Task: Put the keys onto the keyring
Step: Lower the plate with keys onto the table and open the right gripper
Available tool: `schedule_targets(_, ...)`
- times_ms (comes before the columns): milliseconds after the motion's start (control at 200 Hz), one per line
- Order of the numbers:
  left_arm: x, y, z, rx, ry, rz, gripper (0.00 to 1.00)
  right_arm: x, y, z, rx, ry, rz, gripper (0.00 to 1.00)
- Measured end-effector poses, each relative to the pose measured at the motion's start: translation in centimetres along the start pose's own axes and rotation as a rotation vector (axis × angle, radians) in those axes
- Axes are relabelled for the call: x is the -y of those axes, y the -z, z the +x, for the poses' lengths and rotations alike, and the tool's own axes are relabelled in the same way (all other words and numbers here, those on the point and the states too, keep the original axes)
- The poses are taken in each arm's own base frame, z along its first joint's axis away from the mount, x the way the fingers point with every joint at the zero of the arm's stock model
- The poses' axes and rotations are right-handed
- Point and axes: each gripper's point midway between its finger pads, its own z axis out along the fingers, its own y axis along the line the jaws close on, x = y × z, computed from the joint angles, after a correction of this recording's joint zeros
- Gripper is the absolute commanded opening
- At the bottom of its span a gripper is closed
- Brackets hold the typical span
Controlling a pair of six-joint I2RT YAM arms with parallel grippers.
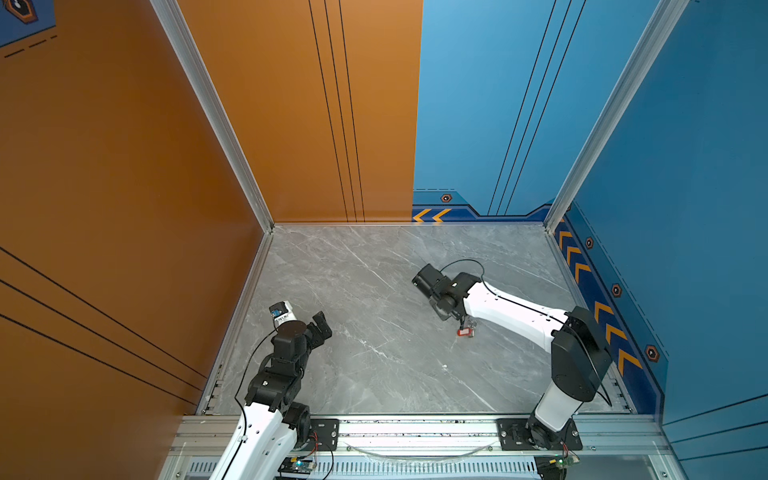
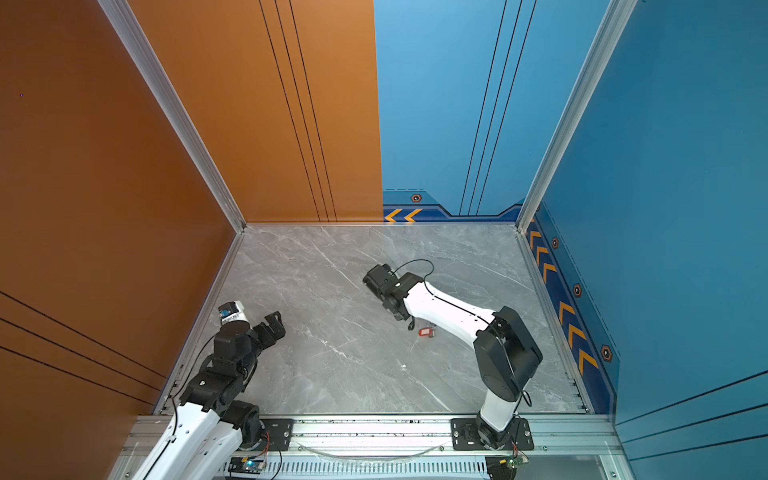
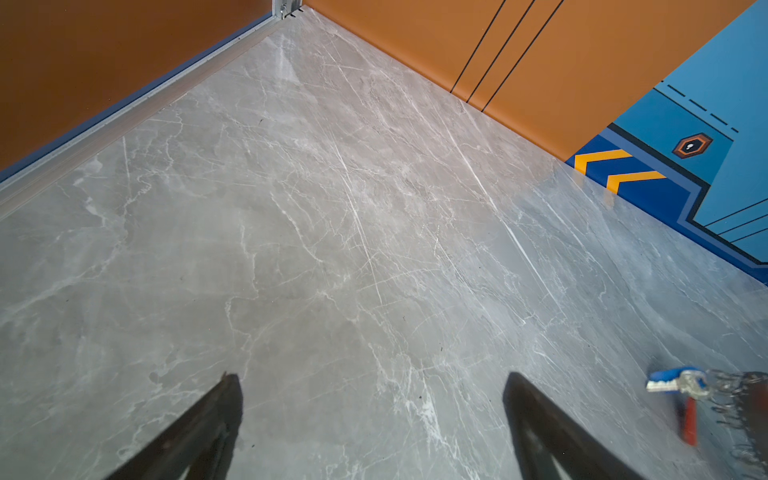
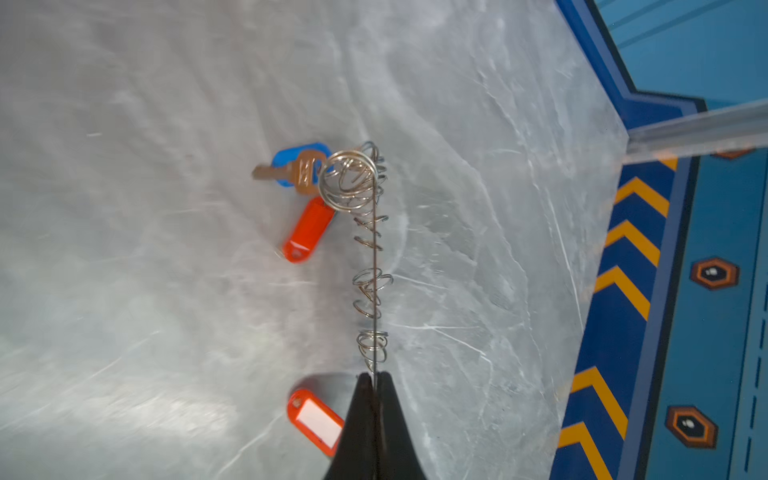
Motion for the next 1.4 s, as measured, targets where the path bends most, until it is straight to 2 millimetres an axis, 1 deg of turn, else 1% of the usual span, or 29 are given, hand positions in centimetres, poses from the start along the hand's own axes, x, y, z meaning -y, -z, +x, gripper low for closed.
schedule_targets(60, -0.1, 0.0, 0.1, 0.000, 0.001, 0.000, 0.98, 2.9, -1.4, 0.5, -0.040, -0.056, 0.035, 0.00)
schedule_targets(135, -0.2, 0.0, 0.1, 0.002, 0.003, 0.000, 0.98, 5.4, -2.5, 1.3, -0.081, -0.096, 0.075, 0.00)
schedule_targets(190, -0.2, 0.0, 0.2, 0.003, 0.006, 0.000, 0.98, 6.2, -2.7, 1.7, -0.097, -0.104, 0.094, 0.00)
schedule_targets(245, -0.3, 0.0, 0.2, 0.004, 0.010, 0.000, 0.98, 6.0, -2.6, 1.8, -0.103, -0.093, 0.094, 0.00)
schedule_targets(320, -0.5, -0.1, 0.4, 0.003, 0.013, -0.007, 0.98, 4.5, -2.3, 1.7, -0.099, -0.052, 0.081, 0.00)
schedule_targets(445, -0.7, -0.1, 0.4, 0.002, 0.017, -0.011, 0.98, -0.1, -2.6, 1.5, -0.101, 0.052, 0.049, 0.00)
schedule_targets(511, -0.8, -0.1, 0.4, 0.002, 0.019, -0.012, 0.98, -2.8, -2.9, 1.7, -0.112, 0.116, 0.047, 0.00)
schedule_targets(581, -0.8, -0.1, 0.4, 0.002, 0.021, -0.013, 0.98, -5.0, -2.9, 1.9, -0.113, 0.180, 0.065, 0.00)
schedule_targets(621, -0.9, -0.1, 0.4, 0.002, 0.022, -0.014, 0.98, -5.9, -2.7, 1.9, -0.107, 0.201, 0.074, 0.00)
schedule_targets(706, -0.9, -0.1, 0.4, 0.001, 0.024, -0.013, 0.98, -8.0, -1.8, 1.7, -0.081, 0.236, 0.073, 0.00)
schedule_targets(861, -0.9, -0.2, 0.4, -0.001, 0.027, -0.012, 0.98, -11.2, 0.5, 1.3, -0.027, 0.271, 0.035, 0.04)
schedule_targets(946, -1.0, -0.2, 0.4, 0.001, 0.029, -0.015, 0.98, -13.1, 1.5, 1.5, -0.010, 0.293, 0.001, 0.07)
schedule_targets(1026, -1.1, -0.2, 0.3, 0.001, 0.031, -0.019, 0.98, -15.1, 2.2, 1.9, -0.009, 0.308, -0.046, 0.15)
schedule_targets(1116, -1.2, -0.2, 0.4, 0.001, 0.032, -0.021, 0.98, -17.5, 2.4, 3.3, -0.046, 0.338, -0.132, 0.29)
schedule_targets(1191, -1.2, -0.2, 0.4, 0.000, 0.033, -0.021, 0.98, -18.8, 2.8, 4.1, -0.066, 0.352, -0.184, 0.41)
schedule_targets(1246, -1.3, -0.2, 0.3, 0.002, 0.035, -0.024, 0.98, -19.0, 3.1, 4.4, -0.071, 0.355, -0.211, 0.46)
schedule_targets(1326, -1.2, -0.3, 0.3, 0.004, 0.036, -0.023, 0.98, -18.4, 4.1, 4.3, -0.058, 0.342, -0.244, 0.53)
schedule_targets(1341, -1.2, -0.3, 0.3, 0.004, 0.036, -0.023, 0.98, -18.2, 4.3, 4.2, -0.053, 0.337, -0.250, 0.57)
schedule_targets(1371, -1.2, -0.3, 0.2, 0.005, 0.036, -0.023, 0.98, -17.8, 4.9, 4.0, -0.038, 0.324, -0.262, 0.68)
schedule_targets(1401, -1.2, -0.4, 0.2, 0.005, 0.037, -0.023, 0.98, -17.1, 5.7, 3.6, -0.016, 0.307, -0.276, 0.74)
